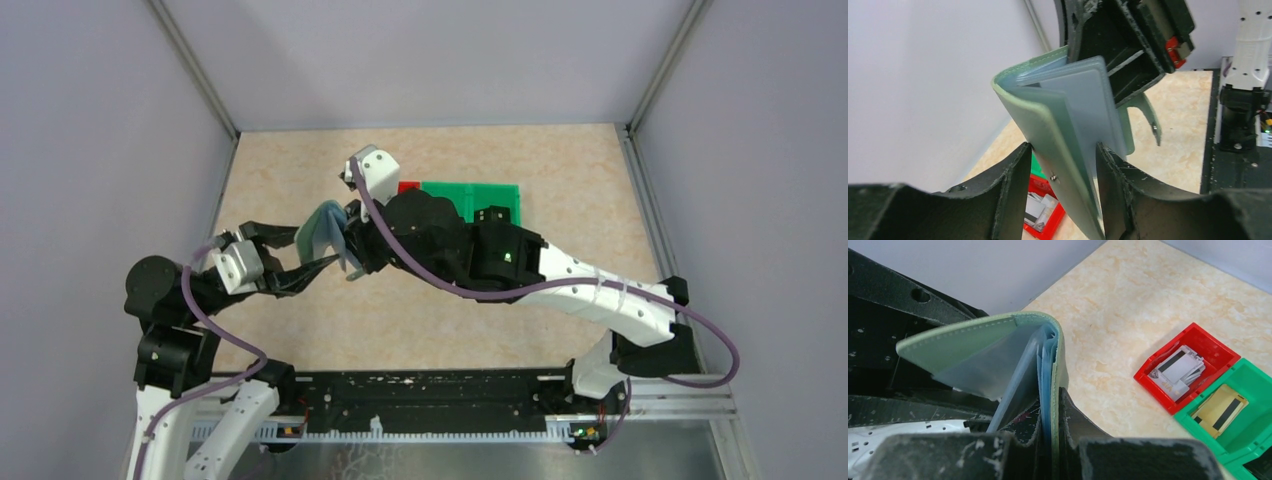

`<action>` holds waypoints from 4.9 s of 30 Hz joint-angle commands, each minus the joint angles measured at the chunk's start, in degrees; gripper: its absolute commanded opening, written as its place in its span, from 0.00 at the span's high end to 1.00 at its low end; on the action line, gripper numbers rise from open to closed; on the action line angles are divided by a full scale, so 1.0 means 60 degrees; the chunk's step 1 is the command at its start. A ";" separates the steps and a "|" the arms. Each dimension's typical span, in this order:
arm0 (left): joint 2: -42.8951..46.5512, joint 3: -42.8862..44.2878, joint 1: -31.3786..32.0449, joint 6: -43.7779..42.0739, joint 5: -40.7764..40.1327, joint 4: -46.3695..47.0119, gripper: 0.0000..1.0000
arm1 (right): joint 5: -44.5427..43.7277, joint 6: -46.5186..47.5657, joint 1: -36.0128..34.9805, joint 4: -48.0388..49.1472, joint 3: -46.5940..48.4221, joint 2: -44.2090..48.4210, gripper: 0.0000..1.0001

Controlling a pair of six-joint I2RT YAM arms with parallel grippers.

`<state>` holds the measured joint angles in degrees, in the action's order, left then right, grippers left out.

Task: Take the credit cards out of the card holder
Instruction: Remove the credit card from the card holder.

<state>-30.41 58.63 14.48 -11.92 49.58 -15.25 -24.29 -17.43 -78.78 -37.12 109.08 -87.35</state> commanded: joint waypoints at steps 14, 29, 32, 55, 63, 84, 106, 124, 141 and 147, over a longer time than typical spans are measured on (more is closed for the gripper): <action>0.0205 -0.0104 0.0033 -0.0195 0.1314 -0.0472 0.42 | -0.2524 0.1231 -0.1216 -0.0734 0.2191 -0.0968 1.00; 0.0210 0.0211 0.0033 -0.0717 0.2535 -0.1736 0.43 | -0.3242 0.1689 -0.1435 -0.0884 0.2490 -0.1216 1.00; 0.0178 0.0330 0.0033 -0.1145 0.2694 -0.2164 0.43 | -0.3315 0.1746 -0.1439 -0.0845 0.2477 -0.1214 1.00; 0.0514 0.0445 0.0033 -0.1523 0.1572 -0.2355 0.45 | -0.3694 0.2028 -0.1635 -0.0709 0.2288 -0.1060 1.00; 0.0766 0.0242 0.0033 -0.0504 -0.0026 -0.1262 0.43 | -0.3759 0.2056 -0.1648 -0.0608 0.2153 -0.0892 1.00; 0.0640 0.0672 0.0033 -0.0673 0.0427 -0.1097 0.63 | -0.3234 0.1812 -0.1650 -0.0271 0.1201 0.0027 1.00; 0.0677 0.0236 0.0033 0.0853 0.0066 -0.0356 0.59 | -0.3158 0.1639 -0.1650 -0.0187 0.1058 0.0010 1.00; 0.0848 0.0137 0.0033 -0.0168 0.0742 -0.1116 0.59 | -0.3230 0.1675 -0.1657 -0.0099 0.1047 -0.0089 1.00; 0.0977 0.0037 0.0033 -0.0392 -0.0096 -0.0887 0.63 | -0.3140 0.1603 -0.1650 -0.0077 0.1003 -0.0064 1.00; 0.0961 -0.0056 0.0033 0.0170 -0.0223 -0.0635 0.63 | -0.3085 0.1587 -0.1650 -0.0017 0.0961 -0.0067 1.00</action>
<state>-25.10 58.85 14.48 -13.69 49.76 -22.24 -43.46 -7.25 -88.01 -40.34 114.74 -89.30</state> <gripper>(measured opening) 0.367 0.039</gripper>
